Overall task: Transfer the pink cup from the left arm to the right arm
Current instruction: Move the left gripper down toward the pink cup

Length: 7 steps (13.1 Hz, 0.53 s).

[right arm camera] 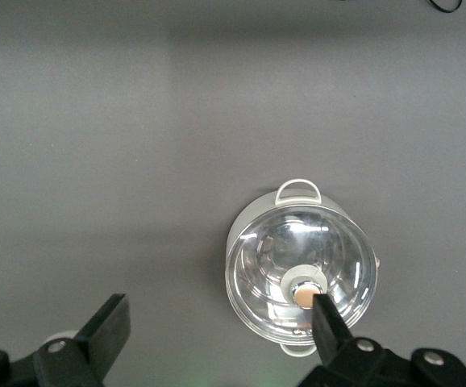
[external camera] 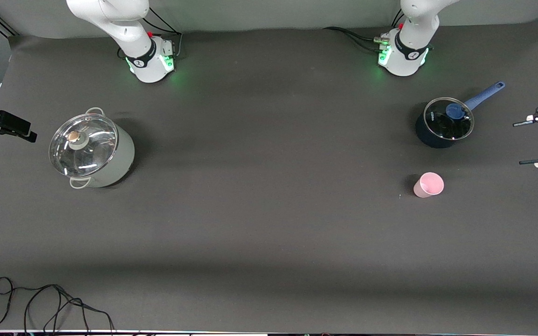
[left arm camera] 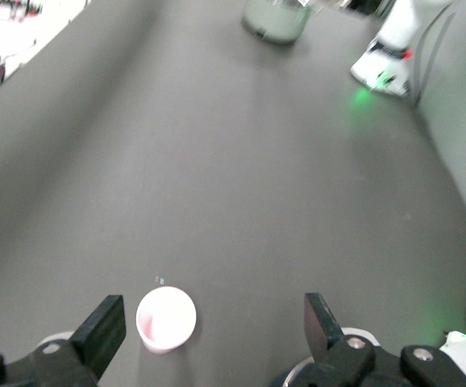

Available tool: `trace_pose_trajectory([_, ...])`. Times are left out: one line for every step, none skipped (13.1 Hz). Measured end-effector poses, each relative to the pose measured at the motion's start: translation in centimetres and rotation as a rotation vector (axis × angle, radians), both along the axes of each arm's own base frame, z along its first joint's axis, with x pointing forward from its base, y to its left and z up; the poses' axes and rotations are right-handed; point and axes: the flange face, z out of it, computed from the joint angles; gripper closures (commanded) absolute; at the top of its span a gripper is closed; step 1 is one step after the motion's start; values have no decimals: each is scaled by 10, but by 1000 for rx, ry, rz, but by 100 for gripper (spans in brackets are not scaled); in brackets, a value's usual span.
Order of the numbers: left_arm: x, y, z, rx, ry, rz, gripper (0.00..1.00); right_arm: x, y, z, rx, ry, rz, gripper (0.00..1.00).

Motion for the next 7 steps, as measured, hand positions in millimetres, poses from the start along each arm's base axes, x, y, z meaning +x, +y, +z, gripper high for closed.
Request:
trace_pose_trajectory([1,13,-13,-56,-24,-27,1,0,0,0,0,0,1,0])
trace_pose_trajectory([2,23,-28,-109,-51,-54,1,0,0,0,0,-1,1,0])
trace_pose_trajectory([2,32,-45,-152,-78,-72,1,0,0,0,0,-1,2,0])
trace_pose_trajectory([3,39,-65,-195,-104,-88,1,0,0,0,0,-1,2,0])
trace_pose_trajectory([4,44,-88,-236,-127,-102,1,0,0,1,0,-2,2,0])
trace_pose_trajectory([5,48,-111,-272,-144,-112,1,0,0,1,0,-3,2,0])
trace_pose_trajectory([5,51,-132,-305,-158,-118,1,0,0,1,0,-3,2,0])
